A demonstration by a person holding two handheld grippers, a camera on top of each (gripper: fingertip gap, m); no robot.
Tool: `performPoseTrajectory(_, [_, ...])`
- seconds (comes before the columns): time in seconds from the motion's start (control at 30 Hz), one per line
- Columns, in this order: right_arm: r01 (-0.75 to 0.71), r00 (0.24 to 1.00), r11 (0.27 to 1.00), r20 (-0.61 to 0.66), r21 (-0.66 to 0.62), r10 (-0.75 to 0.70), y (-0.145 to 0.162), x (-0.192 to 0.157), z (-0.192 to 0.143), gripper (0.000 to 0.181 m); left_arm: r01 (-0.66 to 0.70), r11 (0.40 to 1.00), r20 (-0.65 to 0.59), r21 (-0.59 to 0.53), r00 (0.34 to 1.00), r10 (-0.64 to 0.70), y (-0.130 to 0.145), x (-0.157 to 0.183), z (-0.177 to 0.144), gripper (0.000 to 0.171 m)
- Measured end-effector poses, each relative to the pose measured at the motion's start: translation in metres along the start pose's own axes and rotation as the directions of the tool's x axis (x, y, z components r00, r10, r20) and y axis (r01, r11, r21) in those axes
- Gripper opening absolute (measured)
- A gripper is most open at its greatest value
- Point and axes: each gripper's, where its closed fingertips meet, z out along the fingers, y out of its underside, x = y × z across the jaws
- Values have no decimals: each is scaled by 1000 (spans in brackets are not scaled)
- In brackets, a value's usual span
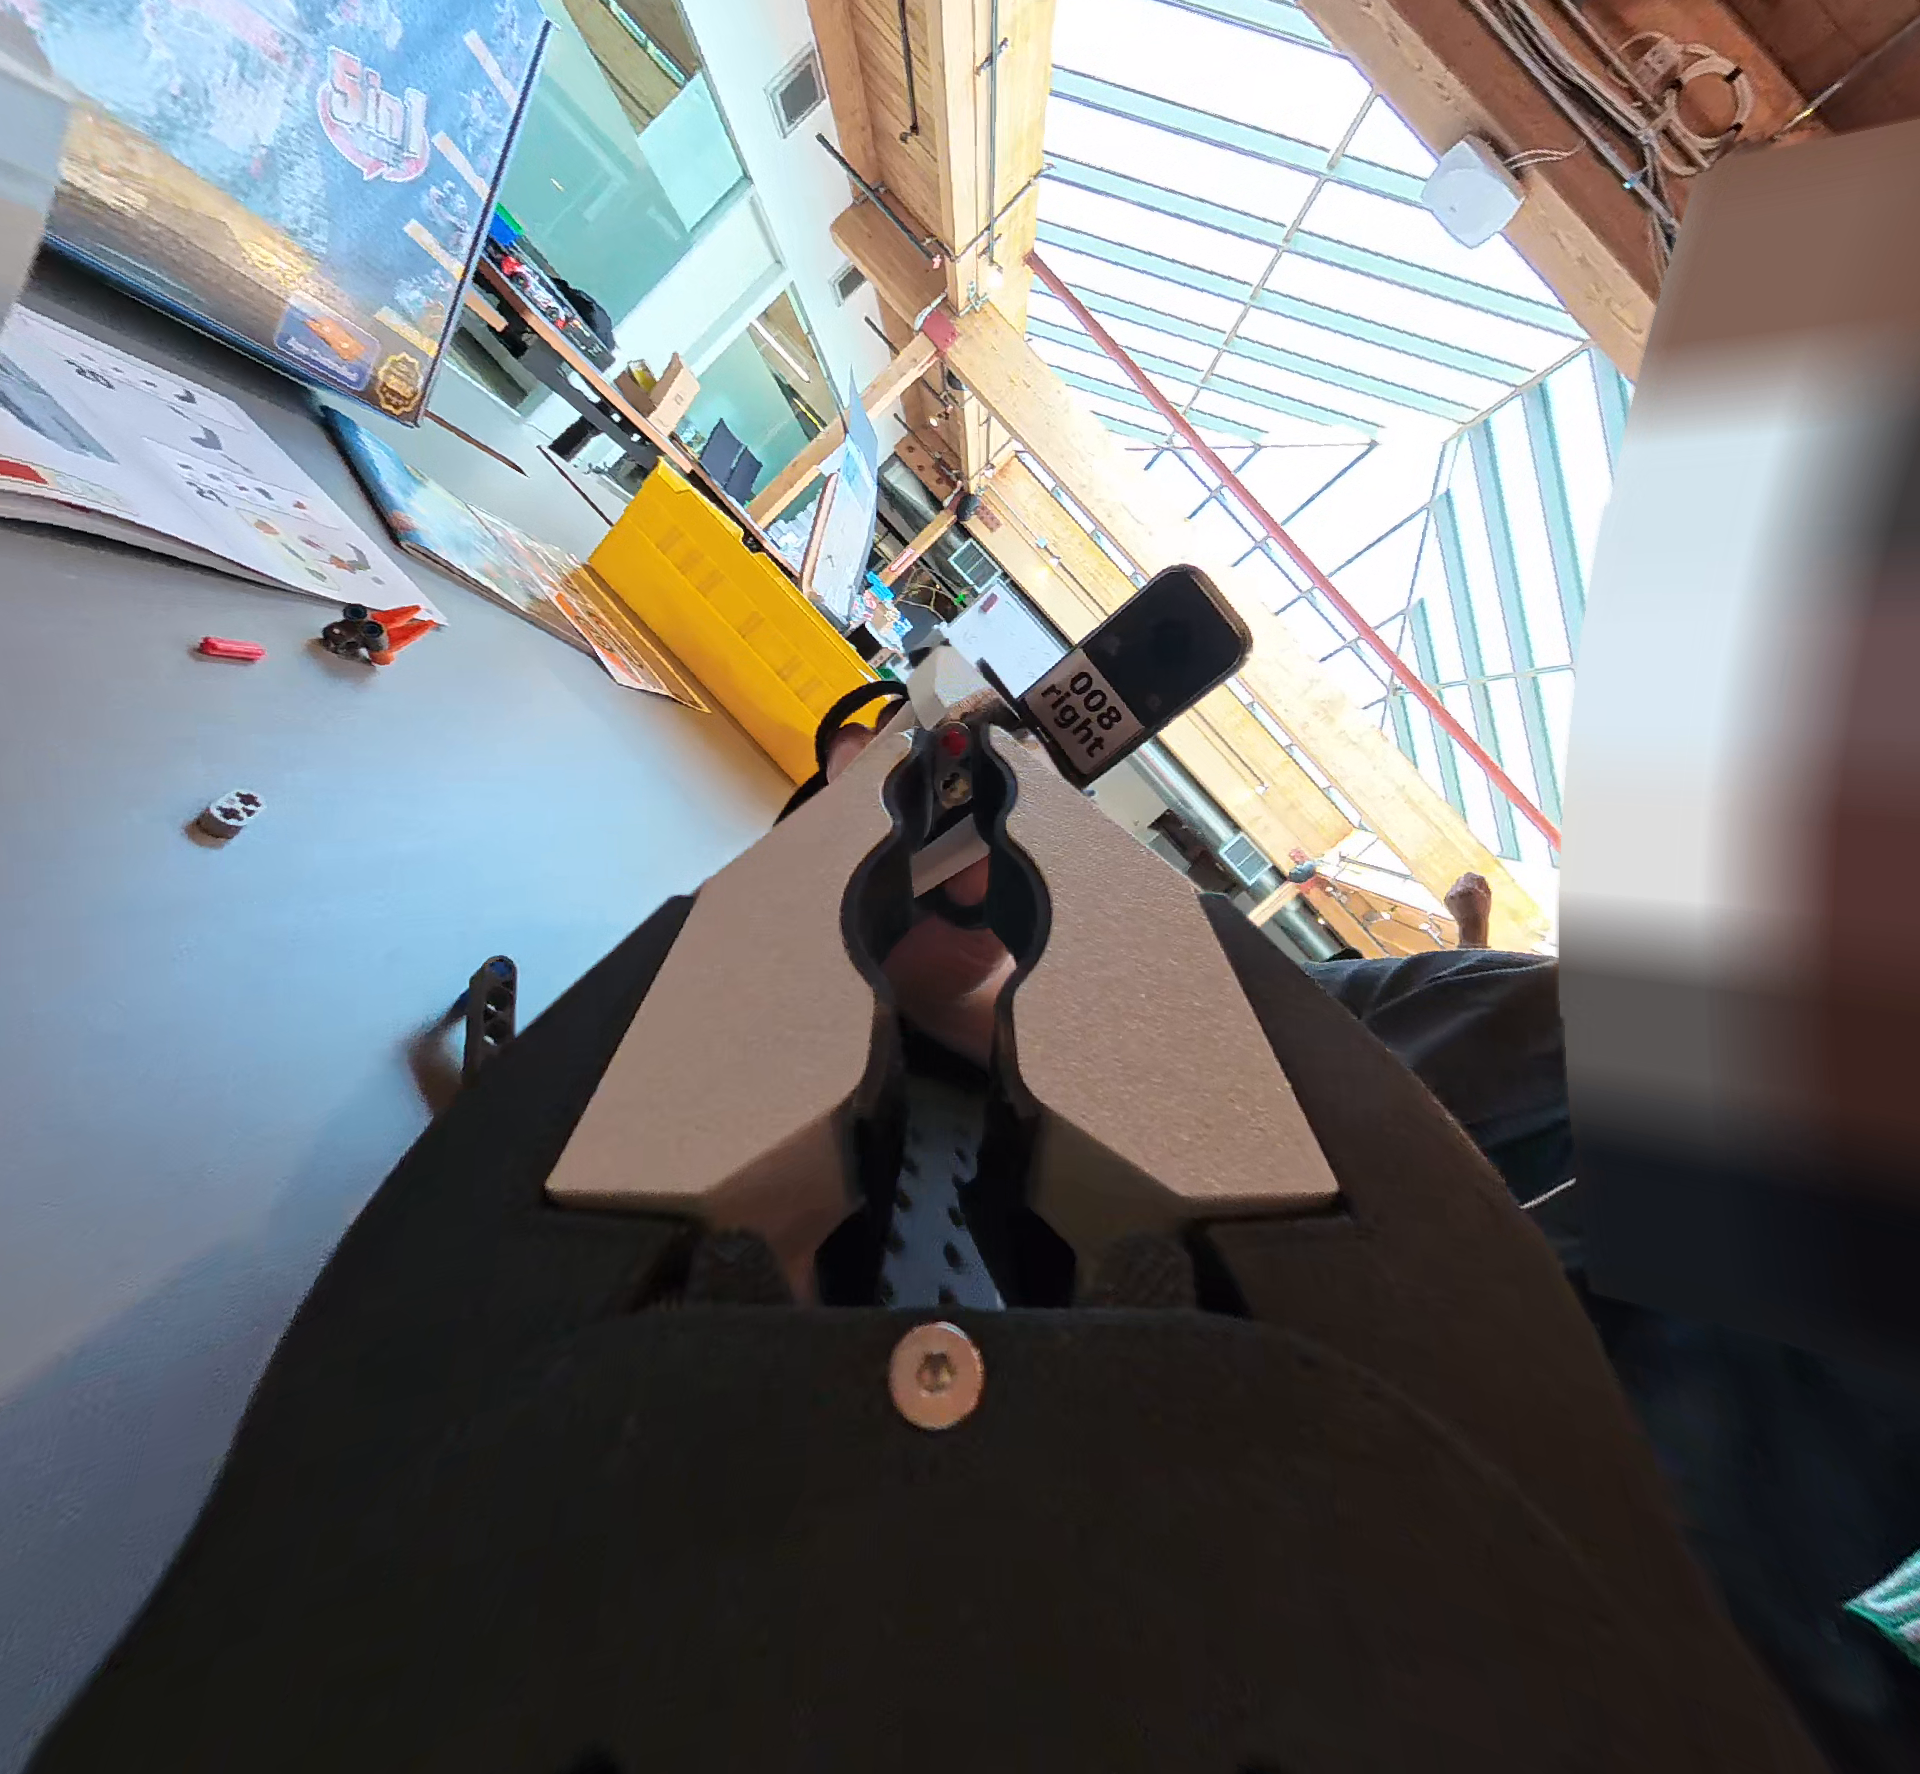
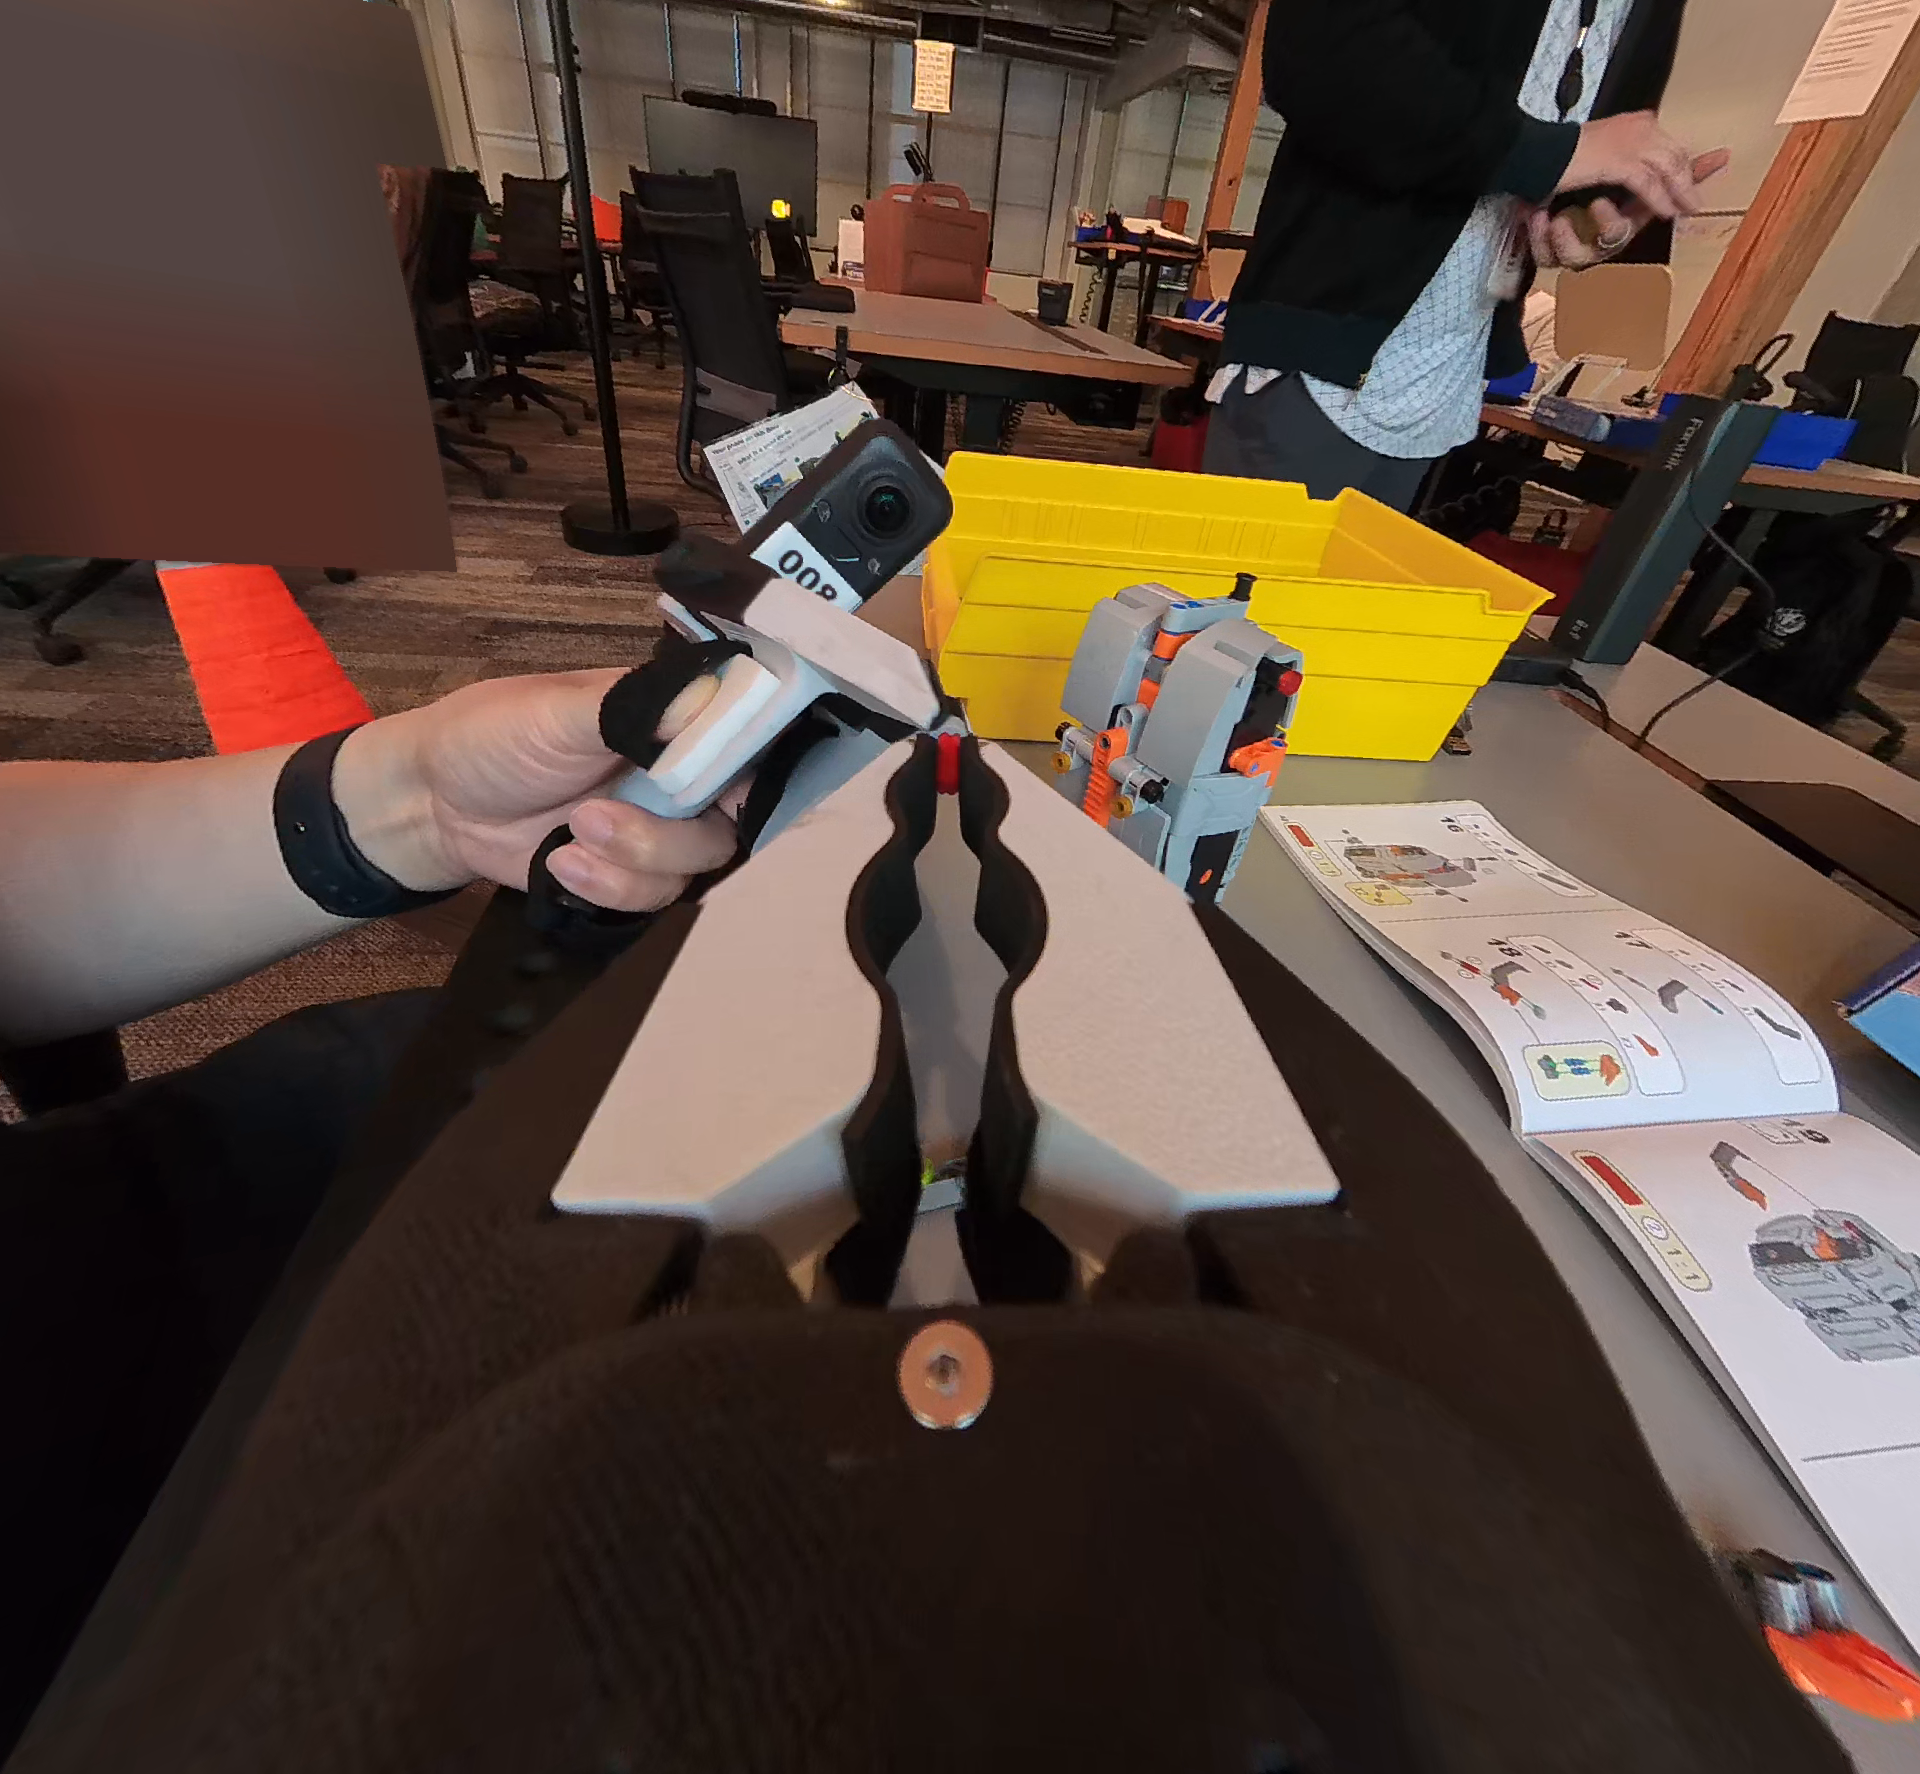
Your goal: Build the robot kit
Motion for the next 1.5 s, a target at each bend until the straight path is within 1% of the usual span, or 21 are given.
performPoseTrajectory(0.1, [-18,999,1000,32,1,18,0,-2,-1,3,11,1000,-9,-13,1000,-11,1,1,0,6])
performPoseTrajectory(0.17, [-32,997,999,68,-7,33,2,-4,-2,3,29,999,-26,-39,999,-30,4,2,0,6])
performPoseTrajectory(0.37, [-15,987,1000,158,-7,16,2,-12,-7,3,84,988,-85,-127,992,-95,13,7,0,6])
performPoseTrajectory(0.47, [-22,985,1000,169,-8,23,3,-12,-7,3,94,986,-90,-136,990,-106,14,7,1,6])
performPoseTrajectory(0.73, [-12,997,1000,79,-19,13,6,-7,-4,3,75,992,-44,-102,996,-80,11,1,0,6])
performPoseTrajectory(0.97, [22,1000,999,-8,-27,-22,7,-3,0,3,66,995,-10,-72,998,-66,7,-3,-1,6])
performPoseTrajectory(1.07, [19,1000,1000,2,-13,-19,5,-4,-1,3,70,995,-22,-74,997,-71,8,-1,-1,6])
performPoseTrajectory(1.23, [14,996,1000,82,25,-16,0,-11,-3,3,105,989,-89,-103,990,-114,11,7,0,6])
performPoseTrajectory(1.37, [19,996,999,89,47,-23,-3,-13,-3,3,138,985,-133,-102,980,-151,10,11,0,6])
performPoseTrajectory(1.5, [33,997,998,75,49,-37,-4,-12,-1,3,153,984,-150,-87,975,-165,8,13,-1,6])
